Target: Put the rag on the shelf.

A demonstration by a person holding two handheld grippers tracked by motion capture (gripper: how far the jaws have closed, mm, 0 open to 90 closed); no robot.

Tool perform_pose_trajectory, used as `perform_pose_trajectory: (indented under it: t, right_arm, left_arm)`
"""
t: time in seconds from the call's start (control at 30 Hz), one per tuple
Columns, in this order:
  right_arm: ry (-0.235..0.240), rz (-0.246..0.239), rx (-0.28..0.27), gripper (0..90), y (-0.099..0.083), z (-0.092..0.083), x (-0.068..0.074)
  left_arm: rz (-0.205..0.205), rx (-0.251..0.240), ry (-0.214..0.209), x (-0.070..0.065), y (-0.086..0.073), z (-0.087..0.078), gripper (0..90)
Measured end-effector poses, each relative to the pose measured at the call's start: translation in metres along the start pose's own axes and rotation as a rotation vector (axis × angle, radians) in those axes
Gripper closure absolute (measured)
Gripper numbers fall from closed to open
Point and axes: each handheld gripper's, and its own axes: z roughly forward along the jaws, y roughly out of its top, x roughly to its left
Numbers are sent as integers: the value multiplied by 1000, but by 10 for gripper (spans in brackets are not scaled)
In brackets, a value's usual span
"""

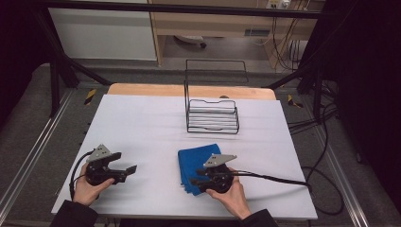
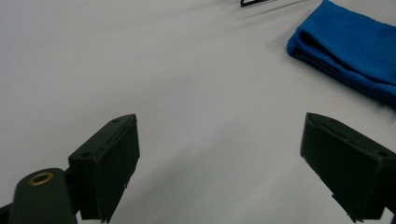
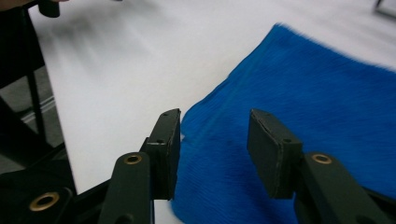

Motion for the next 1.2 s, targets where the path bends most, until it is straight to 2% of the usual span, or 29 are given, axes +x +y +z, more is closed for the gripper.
perform_pose_trajectory:
  t: [0.1,0.2,0.27,0.33,0.43,0.67,0.9,1.2]
  right_arm:
    - [-40,9,-25,509,2,-13,-9]
    - [-152,29,-15,494,-5,-29,-30]
    - [-195,46,-3,493,-11,-36,-42]
    - [-209,89,22,499,-21,-41,-57]
    - [-216,119,54,529,-33,-42,-68]
    - [-202,140,88,641,-43,-35,-67]
    - [-168,220,96,834,-43,-35,-64]
    - [-200,284,57,862,-42,-51,-55]
  left_arm:
    - [2,-1,0,0,0,0,118]
    - [4,3,1,0,0,0,117]
    - [6,4,1,0,0,0,117]
    - [3,3,1,0,0,0,117]
    - [7,4,1,0,0,0,117]
    - [7,3,0,-1,0,0,118]
    - [8,5,1,-1,0,0,117]
    - [7,5,-1,-2,0,1,117]
